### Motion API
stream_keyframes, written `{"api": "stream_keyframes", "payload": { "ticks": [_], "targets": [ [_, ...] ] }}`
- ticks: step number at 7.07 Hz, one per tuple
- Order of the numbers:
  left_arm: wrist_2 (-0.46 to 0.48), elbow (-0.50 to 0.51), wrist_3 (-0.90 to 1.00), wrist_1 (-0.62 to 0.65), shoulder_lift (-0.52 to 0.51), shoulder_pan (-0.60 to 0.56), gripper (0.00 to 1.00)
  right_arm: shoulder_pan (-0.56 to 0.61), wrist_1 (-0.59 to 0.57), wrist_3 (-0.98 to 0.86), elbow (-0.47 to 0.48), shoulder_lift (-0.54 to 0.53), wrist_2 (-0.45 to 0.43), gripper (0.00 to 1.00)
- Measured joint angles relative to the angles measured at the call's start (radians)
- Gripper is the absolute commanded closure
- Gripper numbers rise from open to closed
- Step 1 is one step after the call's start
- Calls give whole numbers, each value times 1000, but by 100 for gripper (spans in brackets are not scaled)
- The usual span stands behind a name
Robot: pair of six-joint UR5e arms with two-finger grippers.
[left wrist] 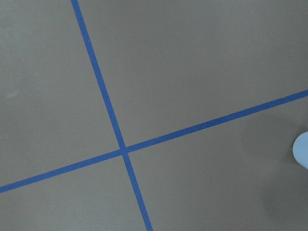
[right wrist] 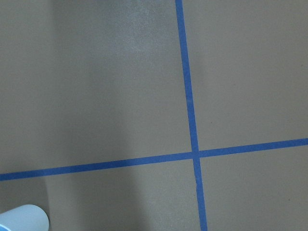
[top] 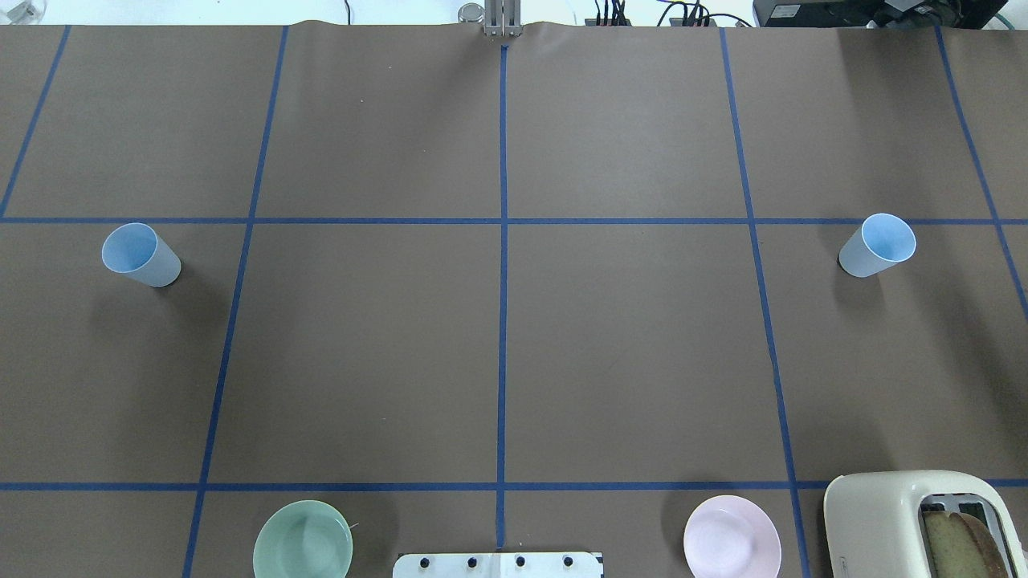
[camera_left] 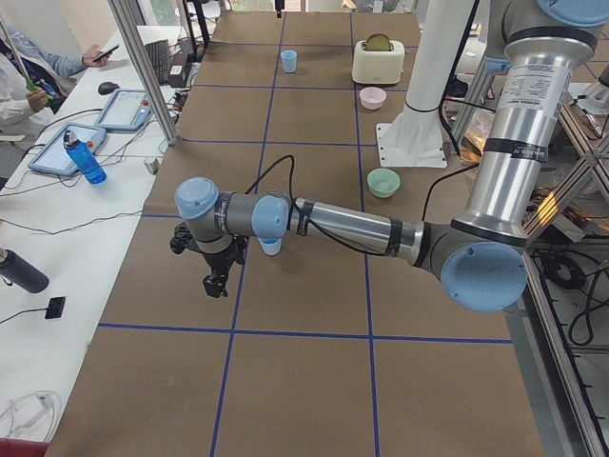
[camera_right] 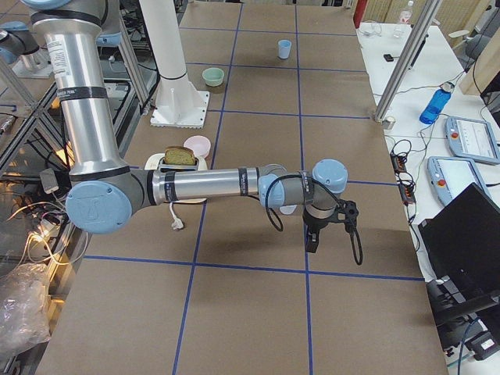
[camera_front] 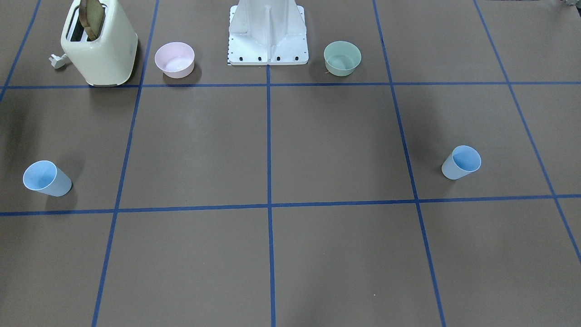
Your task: Stack blue cups with both arms
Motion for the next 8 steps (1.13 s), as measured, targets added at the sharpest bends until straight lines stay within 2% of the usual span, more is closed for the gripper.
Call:
{"api": "stream_keyframes", "payload": {
  "ticks": [3,5,6,8],
  "targets": [
    [-1,-3,-3,0,-2,3,1,1,0,-7,12,5,6,0],
    [-3,-9,-45,-2,-9,10,2,-3,67,-13,18,5,6,0],
    [-7,-18,-82,-3,-13,24,2,-18,120,-15,17,4,1,0],
    [-21,-58,-227,-35,-16,95,2,-106,150,-13,15,19,-26,0]
  ]
}}
